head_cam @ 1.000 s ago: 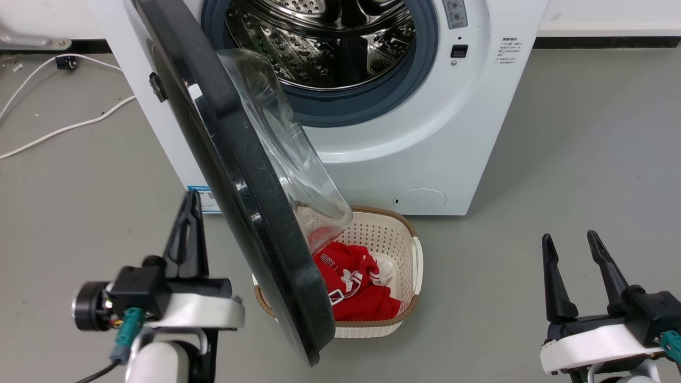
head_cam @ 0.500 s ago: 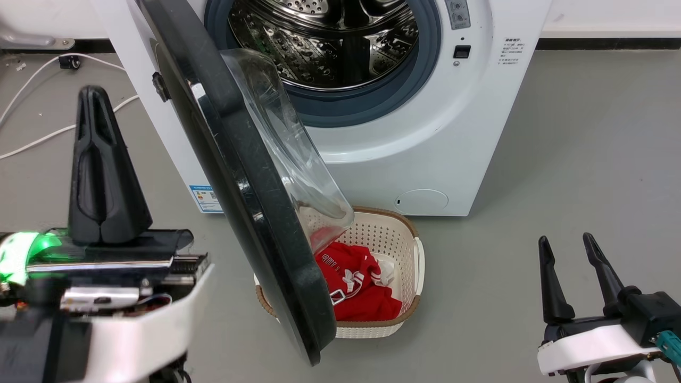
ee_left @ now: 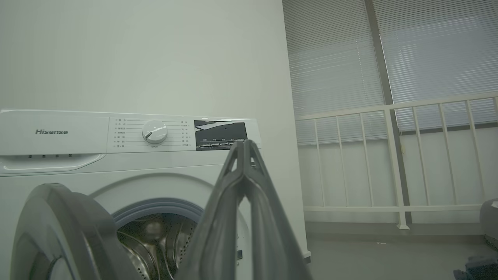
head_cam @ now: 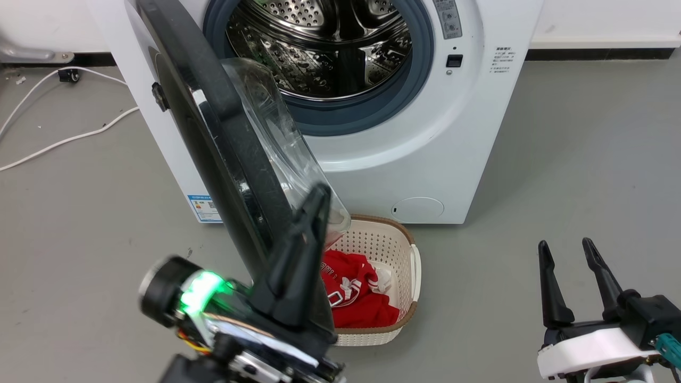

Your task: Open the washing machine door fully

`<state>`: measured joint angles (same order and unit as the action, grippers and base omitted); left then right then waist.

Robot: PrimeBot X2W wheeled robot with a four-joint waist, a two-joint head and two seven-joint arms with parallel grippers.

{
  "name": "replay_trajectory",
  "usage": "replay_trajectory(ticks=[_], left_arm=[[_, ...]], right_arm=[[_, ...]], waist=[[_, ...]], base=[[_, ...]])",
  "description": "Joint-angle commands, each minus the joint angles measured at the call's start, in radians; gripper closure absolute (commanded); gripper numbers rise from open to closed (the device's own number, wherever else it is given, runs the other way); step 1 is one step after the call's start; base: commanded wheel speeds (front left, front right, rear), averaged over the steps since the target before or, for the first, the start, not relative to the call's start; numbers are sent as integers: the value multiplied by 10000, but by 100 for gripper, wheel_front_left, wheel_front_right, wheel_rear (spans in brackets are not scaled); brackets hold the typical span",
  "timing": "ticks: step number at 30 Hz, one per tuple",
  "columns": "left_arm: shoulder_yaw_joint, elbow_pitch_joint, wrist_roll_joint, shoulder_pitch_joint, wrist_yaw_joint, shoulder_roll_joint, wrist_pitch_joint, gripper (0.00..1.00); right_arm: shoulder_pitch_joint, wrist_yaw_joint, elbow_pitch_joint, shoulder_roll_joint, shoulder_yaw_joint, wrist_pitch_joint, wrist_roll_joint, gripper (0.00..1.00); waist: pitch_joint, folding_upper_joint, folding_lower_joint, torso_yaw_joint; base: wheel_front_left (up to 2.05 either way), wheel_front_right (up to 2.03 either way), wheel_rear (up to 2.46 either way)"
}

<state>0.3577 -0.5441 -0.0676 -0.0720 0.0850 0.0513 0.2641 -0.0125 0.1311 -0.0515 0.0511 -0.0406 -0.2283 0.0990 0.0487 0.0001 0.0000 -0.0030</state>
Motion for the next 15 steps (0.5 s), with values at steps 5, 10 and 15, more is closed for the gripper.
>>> replay_trajectory(ticks=[5, 10, 15], left_arm=[[572, 1370, 32, 1142, 90, 277, 6, 100], [651, 2445, -77, 1812, 45, 309, 12, 100], [854, 3747, -262, 2030, 110, 304, 14, 100]], right_arm=[[-220, -5, 23, -18, -115, 47, 96, 0], [-260, -7, 2, -18, -134, 105, 170, 0], [-207, -7, -55, -18, -109, 119, 214, 0]], waist=[[-82, -1, 0, 36], [2, -1, 0, 104], [69, -1, 0, 169]], base=[[0, 0, 0], [0, 0, 0], [0, 0, 0]])
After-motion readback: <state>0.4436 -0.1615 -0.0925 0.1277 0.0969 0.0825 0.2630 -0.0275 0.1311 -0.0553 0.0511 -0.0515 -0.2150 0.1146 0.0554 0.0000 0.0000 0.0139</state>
